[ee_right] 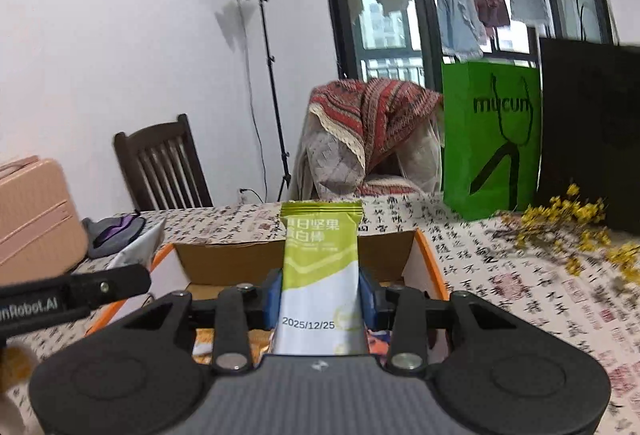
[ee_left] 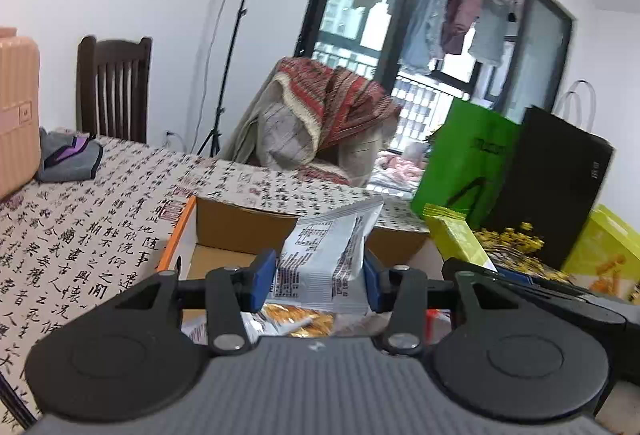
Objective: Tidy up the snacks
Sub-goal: 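Lower both held packets into the box and open both tools, then move both tools back to the remaining packets on the tablecloth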
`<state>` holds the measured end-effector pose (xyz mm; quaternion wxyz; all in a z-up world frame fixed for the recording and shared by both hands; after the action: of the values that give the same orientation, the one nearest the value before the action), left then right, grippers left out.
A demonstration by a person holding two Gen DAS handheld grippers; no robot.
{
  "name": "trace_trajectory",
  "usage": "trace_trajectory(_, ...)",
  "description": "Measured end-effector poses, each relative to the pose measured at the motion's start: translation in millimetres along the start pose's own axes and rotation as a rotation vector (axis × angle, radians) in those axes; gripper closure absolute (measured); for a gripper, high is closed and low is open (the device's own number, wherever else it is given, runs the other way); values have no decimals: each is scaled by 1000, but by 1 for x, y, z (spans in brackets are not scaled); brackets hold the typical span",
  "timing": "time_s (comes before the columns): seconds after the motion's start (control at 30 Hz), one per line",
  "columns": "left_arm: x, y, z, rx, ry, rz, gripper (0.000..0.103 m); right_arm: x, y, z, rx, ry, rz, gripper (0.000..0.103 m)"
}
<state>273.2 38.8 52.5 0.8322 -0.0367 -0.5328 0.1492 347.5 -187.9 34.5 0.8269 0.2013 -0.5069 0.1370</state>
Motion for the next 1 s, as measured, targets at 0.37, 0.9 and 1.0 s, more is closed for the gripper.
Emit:
trace_trajectory(0.37,-19,26,-42,81,17,3,57,-25,-11,-39,-2,10,1,64)
trace_trajectory(0.9,-13,36,-24,107,-76,77,0,-22,-18,-19,35,-75,-39,0)
trace_trajectory(1.0,-11,34,-19,97,-84,81,0,-21,-16,-17,27,-82,-32,0)
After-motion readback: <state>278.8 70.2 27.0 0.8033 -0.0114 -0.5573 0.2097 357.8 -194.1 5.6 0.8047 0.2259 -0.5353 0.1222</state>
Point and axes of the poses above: each gripper's, at about its wrist camera, not at the fingertips, and z roughly against the way its jaws point, y to its left, x to its top, the point moved 3 cm from there along -z, roughly the way its jaws point, and after that the axes turned 4 degrees about x, right-handed, at the moved point
